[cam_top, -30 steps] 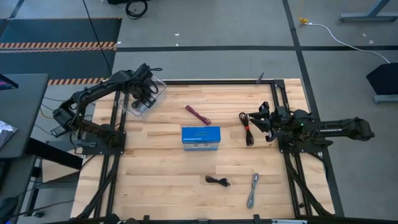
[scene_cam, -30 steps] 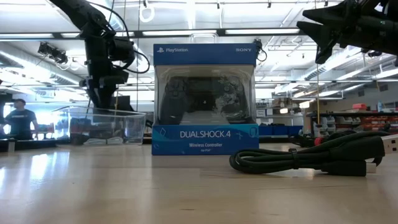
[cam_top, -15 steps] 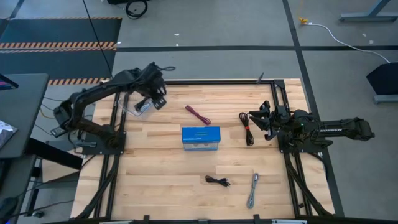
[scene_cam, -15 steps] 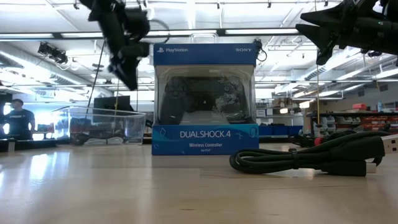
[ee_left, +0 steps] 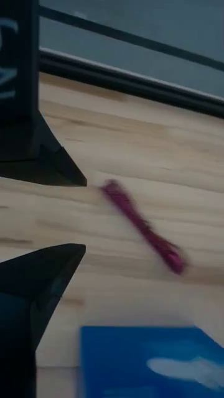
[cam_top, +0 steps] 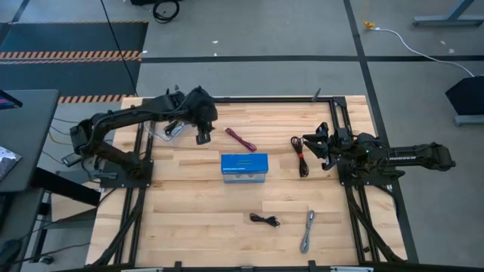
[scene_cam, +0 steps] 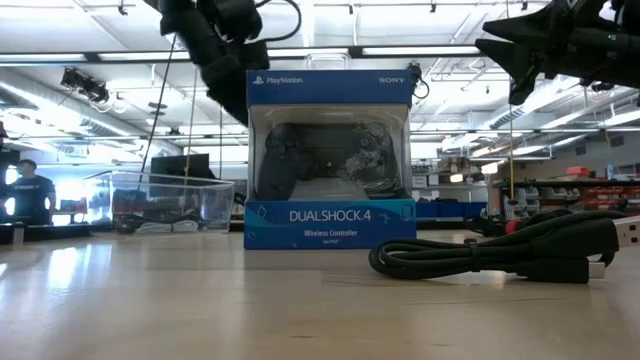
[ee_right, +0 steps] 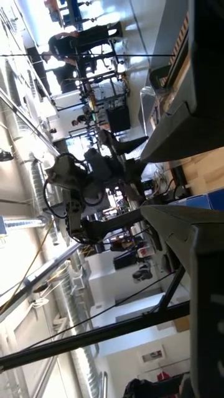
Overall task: Pick and place USB-C Cables
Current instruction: Put the pink charger cable into the transparent bin
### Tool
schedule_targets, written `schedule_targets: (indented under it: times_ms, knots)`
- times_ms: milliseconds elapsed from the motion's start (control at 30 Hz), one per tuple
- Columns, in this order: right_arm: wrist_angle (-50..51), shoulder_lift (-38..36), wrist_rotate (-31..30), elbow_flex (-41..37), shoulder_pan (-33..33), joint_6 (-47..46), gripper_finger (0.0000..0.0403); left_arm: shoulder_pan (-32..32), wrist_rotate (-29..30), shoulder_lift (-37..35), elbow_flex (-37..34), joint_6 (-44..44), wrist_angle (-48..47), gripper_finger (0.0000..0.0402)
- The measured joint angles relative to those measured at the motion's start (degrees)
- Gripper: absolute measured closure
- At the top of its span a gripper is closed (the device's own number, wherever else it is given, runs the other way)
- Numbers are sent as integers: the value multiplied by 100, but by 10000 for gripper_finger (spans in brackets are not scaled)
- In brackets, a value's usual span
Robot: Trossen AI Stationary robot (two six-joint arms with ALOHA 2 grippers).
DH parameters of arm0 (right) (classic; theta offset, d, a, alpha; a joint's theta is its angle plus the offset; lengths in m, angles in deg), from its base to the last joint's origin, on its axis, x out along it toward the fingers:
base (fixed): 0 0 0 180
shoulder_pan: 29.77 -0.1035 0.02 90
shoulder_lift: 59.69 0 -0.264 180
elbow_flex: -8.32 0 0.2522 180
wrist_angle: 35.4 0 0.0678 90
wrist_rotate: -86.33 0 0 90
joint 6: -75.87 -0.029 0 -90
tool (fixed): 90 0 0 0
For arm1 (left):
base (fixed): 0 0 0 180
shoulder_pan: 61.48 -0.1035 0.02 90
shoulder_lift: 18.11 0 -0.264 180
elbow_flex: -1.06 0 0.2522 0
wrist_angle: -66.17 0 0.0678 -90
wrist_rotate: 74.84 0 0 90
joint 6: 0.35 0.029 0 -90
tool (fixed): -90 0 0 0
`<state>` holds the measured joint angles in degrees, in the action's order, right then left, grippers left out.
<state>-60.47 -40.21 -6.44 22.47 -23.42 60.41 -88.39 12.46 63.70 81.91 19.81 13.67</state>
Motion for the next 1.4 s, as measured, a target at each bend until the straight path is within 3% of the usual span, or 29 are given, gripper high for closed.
schedule_targets:
  times_ms: [133, 333, 900, 1067, 1400]
  knots:
    - [1, -1, -78, -1, 0, -15, 276, -309, -644, 154, 0, 207, 593, 235]
    - [9, 0, -67, -1, 0, -241, 276, -735, -964, 323, -31, 346, 691, 235]
    - [210, 0, -73, 1, 0, -195, 276, -814, -1491, 485, -2205, 943, 3786, 235]
    - [256, 0, -78, 0, 0, -212, 276, -812, -1301, 486, -2558, 964, 4460, 235]
    - [256, 0, -218, 1, 0, -243, 276, -536, -584, 868, -2499, 974, 4357, 234]
